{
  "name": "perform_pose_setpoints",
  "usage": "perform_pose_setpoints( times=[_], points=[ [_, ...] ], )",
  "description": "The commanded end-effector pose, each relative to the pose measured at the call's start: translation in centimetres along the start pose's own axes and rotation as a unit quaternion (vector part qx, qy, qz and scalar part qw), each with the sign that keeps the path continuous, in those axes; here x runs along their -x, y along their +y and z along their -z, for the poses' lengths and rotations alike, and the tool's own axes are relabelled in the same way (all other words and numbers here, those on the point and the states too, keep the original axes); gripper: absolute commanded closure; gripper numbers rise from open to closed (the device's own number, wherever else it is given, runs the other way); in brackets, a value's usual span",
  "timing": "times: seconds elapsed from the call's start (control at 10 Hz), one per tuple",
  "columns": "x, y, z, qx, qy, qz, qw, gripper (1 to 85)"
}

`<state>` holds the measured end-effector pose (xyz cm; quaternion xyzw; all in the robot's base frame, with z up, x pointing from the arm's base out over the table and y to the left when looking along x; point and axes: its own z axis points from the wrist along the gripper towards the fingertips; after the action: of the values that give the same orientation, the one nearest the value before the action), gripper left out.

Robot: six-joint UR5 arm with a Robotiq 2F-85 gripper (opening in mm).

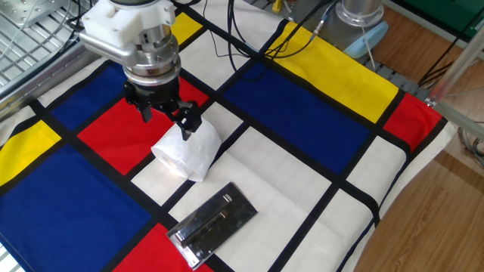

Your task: Put the toilet paper on its holder

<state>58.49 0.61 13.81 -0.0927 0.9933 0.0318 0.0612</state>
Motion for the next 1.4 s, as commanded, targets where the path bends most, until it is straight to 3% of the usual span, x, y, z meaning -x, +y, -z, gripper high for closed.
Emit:
perform_pose_setpoints(
  times=[0.0, 0.4, 0.7, 1.0, 1.3],
  points=[
    [1.1, 0.5, 0.1, 0.005, -0.016, 0.021, 0.9996, 0.7],
    [0.9, 0.4, 0.1, 0.002, -0.012, 0.039, 0.9991, 0.7],
    [0.8, -0.4, -0.2, -0.004, -0.01, -0.007, 0.9999, 0.7],
    [1.1, -0.1, -0.7, 0.007, -0.012, -0.04, 0.9991, 0.7],
    [-0.3, 0.1, -1.9, -0.004, 0.003, -0.081, 0.9967, 0.7]
  ],
)
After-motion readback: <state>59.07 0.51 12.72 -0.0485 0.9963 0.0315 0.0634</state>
